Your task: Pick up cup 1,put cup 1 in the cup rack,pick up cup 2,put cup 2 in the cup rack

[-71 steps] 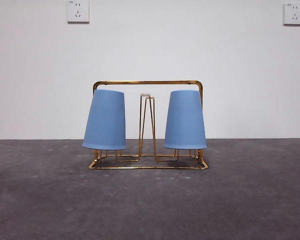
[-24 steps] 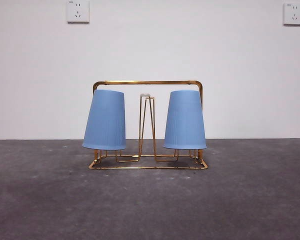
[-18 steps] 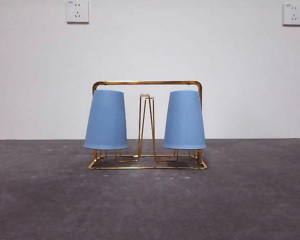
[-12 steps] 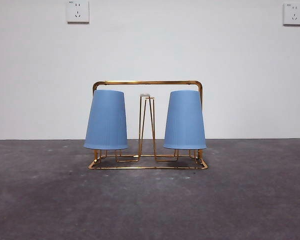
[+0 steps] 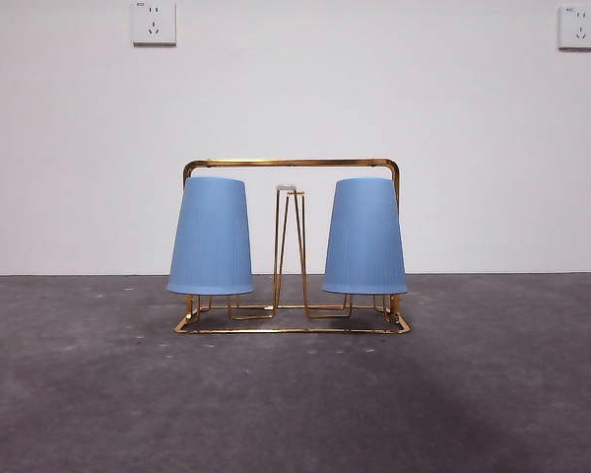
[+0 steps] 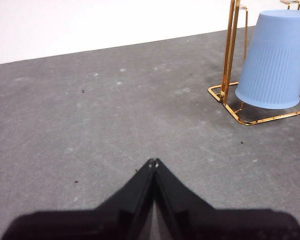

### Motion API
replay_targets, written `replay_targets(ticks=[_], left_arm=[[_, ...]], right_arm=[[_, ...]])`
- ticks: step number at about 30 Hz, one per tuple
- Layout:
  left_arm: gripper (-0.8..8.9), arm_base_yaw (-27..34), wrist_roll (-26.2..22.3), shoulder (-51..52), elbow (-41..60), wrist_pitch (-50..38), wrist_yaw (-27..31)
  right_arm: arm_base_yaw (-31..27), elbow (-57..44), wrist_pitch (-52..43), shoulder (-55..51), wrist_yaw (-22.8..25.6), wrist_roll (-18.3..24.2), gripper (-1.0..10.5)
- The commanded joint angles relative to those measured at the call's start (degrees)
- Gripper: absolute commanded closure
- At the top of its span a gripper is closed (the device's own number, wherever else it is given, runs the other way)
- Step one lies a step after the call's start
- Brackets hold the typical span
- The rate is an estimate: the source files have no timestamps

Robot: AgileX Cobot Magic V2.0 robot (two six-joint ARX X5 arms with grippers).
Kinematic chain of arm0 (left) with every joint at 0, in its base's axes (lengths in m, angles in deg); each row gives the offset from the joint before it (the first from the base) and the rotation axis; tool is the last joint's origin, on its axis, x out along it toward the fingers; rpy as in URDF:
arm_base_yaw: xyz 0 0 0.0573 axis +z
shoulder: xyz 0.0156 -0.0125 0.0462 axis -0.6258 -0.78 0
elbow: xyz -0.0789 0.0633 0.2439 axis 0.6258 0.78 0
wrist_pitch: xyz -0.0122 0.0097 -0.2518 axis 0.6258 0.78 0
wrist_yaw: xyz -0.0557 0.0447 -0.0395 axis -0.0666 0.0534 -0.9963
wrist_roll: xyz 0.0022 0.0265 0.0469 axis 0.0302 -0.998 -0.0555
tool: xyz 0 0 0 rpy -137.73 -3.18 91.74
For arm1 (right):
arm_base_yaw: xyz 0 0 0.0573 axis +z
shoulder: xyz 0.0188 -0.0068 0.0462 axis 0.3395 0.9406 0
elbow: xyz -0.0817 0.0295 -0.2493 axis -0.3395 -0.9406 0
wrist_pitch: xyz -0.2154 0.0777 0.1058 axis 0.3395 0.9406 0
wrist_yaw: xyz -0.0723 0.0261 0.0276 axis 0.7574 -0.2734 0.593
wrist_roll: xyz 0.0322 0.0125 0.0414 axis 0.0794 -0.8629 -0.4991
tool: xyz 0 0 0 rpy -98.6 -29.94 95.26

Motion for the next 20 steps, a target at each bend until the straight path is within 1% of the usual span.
replay_targets(ticks=[1,5,8,11,13,15,18,20], left_arm=[[8.17,0.17,0.39,-0.02,0.61,-0.5,0.02],[8.17,0.17,0.39,-0.02,0.61,-0.52,0.02],[8.17,0.17,0.39,-0.02,0.61,-0.52,0.02],[8.17,0.17,0.39,-0.02,0.61,-0.52,0.02],[8.17,0.17,0.39,-0.02,0.61,-0.5,0.02],[8.17,0.17,0.39,-0.02,0.61,-0.55,0.02],[8.17,0.17,0.39,-0.04,0.61,-0.5,0.02],[8.17,0.17,0.39,-0.11,0.61,-0.52,0.02]], right_arm=[[-0.04,-10.51,-6.1,-4.02,1.75,-1.62,9.4],[-0.04,-20.39,-10.38,-9.22,4.26,-5.07,9.4],[-0.04,-26.01,-11.76,-12.39,4.87,-7.3,9.4],[-0.04,-30.05,-11.69,-15.28,5.05,-8.39,9.4],[-0.04,-30.38,-7.39,-17.14,5.22,-8.76,9.4],[-0.04,-30.38,-5.44,-17.11,5.75,-8.74,9.4],[-0.04,-30.38,-1.27,-17.11,5.9,-7.96,9.4],[-0.04,-30.27,-0.83,-17.11,6.1,-7.74,9.4]])
